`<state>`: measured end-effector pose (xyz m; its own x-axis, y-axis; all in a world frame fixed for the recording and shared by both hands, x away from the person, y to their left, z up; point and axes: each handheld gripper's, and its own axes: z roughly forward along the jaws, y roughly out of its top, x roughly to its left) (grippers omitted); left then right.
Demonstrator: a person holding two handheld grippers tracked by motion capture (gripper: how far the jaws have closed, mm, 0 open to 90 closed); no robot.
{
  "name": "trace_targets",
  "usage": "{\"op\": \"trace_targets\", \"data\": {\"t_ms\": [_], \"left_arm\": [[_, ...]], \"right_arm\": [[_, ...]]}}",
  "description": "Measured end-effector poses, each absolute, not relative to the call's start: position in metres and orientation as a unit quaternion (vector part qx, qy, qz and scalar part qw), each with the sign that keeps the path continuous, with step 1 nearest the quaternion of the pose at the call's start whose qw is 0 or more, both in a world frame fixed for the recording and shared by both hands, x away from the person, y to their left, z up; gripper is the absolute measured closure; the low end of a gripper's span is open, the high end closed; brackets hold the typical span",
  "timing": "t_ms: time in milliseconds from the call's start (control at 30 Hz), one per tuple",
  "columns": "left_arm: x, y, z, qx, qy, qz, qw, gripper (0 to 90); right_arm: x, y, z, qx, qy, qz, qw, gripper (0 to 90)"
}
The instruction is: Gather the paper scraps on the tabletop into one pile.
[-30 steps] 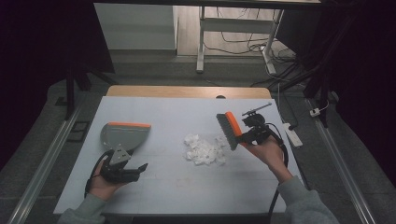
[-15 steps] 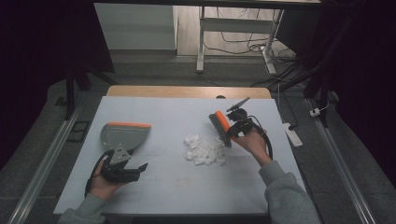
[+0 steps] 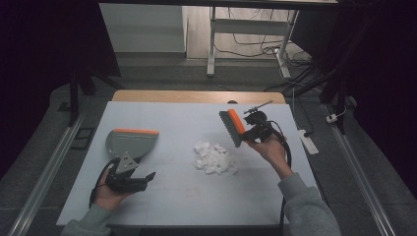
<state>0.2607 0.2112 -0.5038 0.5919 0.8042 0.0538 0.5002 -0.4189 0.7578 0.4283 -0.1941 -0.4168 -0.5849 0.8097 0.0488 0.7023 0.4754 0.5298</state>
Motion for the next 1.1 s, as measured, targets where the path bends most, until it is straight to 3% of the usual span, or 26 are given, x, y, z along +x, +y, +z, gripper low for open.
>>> {"op": "trace_targets", "data": {"t_ms": [467,1100], "left_arm": [[0.263,0.211,-0.504,0.816,0.403,0.206,0.36,27.1],[0.262,0.212,-0.503,0.813,0.409,0.206,0.361,27.1]], "right_arm": [[0.389,-0.239,-0.43,0.406,0.855,0.302,0.111,70.7],[0.315,-0.305,-0.453,0.395,0.824,0.367,0.176,70.7]]}}
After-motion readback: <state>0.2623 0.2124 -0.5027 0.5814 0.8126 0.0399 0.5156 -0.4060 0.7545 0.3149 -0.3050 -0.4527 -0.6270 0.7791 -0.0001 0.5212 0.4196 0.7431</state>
